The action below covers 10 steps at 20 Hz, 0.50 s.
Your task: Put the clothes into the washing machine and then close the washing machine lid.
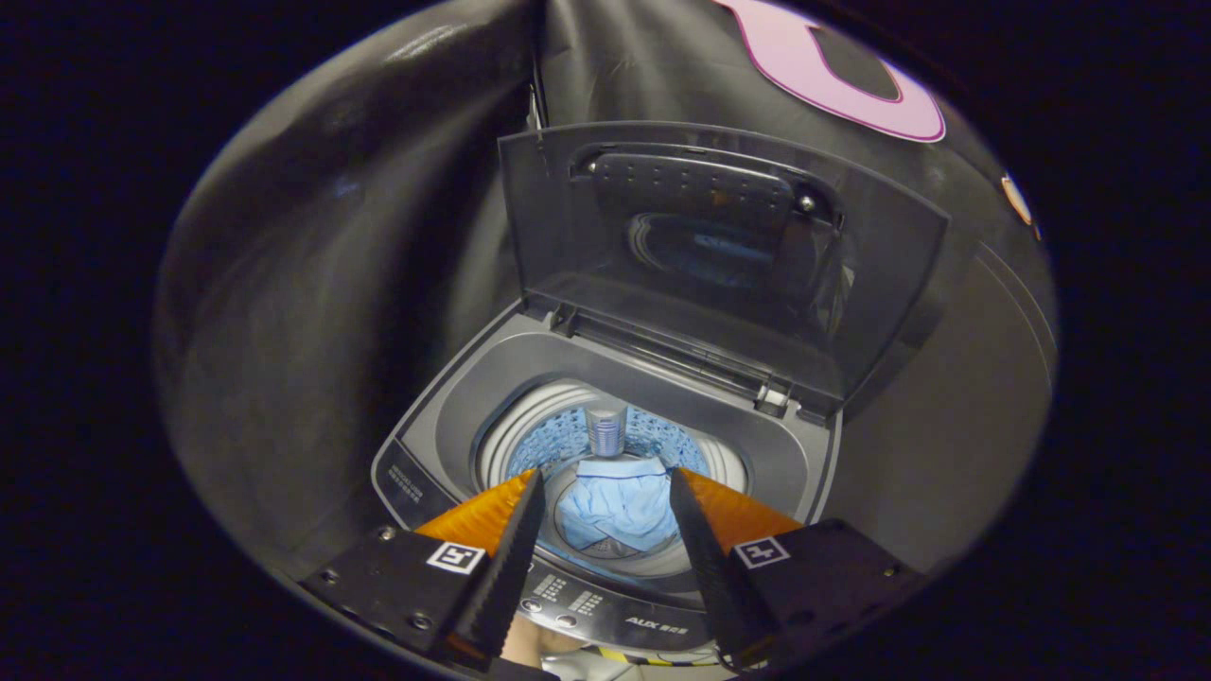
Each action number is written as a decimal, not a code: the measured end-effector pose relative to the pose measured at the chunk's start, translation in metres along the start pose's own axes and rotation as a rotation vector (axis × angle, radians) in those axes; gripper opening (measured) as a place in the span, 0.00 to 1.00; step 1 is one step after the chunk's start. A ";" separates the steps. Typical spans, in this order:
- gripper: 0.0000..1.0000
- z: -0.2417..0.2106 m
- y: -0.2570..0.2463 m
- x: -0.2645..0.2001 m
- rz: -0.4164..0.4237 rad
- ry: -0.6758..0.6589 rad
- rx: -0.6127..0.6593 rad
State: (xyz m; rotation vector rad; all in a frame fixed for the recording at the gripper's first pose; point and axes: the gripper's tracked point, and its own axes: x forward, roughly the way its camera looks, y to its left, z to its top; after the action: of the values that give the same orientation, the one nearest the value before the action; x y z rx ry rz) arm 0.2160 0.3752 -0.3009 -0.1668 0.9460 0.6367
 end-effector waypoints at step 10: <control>0.81 0.025 -0.003 -0.022 -0.016 -0.134 0.012</control>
State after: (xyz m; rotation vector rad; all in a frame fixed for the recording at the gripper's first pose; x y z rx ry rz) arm 0.2260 0.3725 -0.2690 -0.1191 0.8184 0.6197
